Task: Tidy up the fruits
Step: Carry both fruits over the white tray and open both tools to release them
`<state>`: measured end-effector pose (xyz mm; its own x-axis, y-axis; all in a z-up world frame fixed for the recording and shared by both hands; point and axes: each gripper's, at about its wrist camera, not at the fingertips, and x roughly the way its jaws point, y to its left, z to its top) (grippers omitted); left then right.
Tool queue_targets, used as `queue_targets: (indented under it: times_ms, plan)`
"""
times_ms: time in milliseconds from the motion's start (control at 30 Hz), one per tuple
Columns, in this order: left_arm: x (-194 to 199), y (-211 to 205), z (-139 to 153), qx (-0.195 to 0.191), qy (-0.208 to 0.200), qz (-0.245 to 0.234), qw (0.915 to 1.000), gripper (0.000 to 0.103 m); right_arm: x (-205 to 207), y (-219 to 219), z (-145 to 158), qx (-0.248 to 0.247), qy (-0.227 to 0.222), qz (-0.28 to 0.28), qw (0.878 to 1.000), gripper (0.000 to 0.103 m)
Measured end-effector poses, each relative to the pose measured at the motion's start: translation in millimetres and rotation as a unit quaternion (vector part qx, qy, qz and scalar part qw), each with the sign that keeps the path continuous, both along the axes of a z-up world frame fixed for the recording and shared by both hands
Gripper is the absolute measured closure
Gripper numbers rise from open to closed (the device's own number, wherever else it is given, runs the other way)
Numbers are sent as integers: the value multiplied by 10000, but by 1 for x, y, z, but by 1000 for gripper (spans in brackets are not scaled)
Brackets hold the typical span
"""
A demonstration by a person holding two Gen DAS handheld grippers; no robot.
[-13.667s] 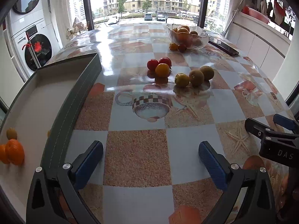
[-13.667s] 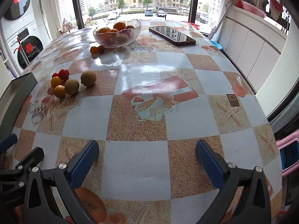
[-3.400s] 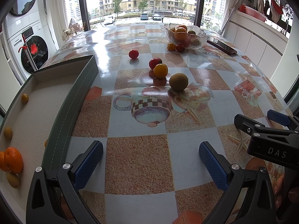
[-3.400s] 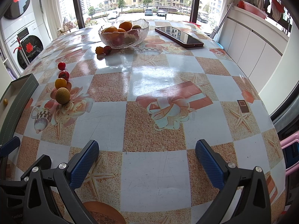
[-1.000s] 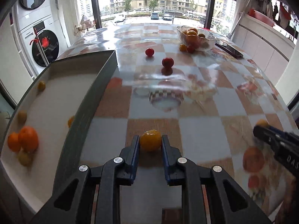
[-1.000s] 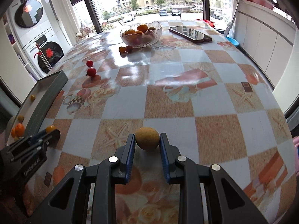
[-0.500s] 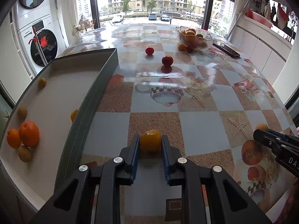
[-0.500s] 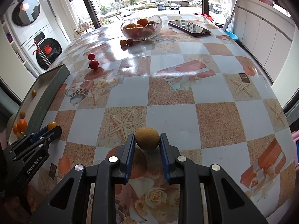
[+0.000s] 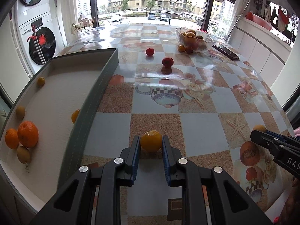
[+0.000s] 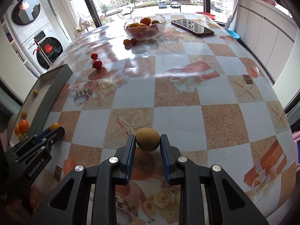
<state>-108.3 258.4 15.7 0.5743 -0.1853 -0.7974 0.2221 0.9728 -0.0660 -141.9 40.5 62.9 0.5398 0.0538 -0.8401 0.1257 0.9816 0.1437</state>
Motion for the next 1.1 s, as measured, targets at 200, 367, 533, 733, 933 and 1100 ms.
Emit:
queue_targets:
  times_ms: [200,367,533,733,933,1100]
  plan:
    - [4,18,22,-215,-208,143,9995,79,18,23,12,-13,-37,259,9997,75]
    - [16,51,46,-222,-513,507,9971,79,40,58,23,76,-98,643,9979,75]
    - [34,99,49,-64,-616,1034,9927,79,66,105,33,402,-136,1063,9934,75]
    - [53,146,33,0,-374,1561,9870,79,93,166,37,473,-115,1638,9853,75]
    - [64,170,19,-91,-213,1785,9837,79,111,215,32,457,19,2027,9782,75]
    - [69,175,9,-76,-33,1783,9839,79,118,245,16,284,259,2317,9720,75]
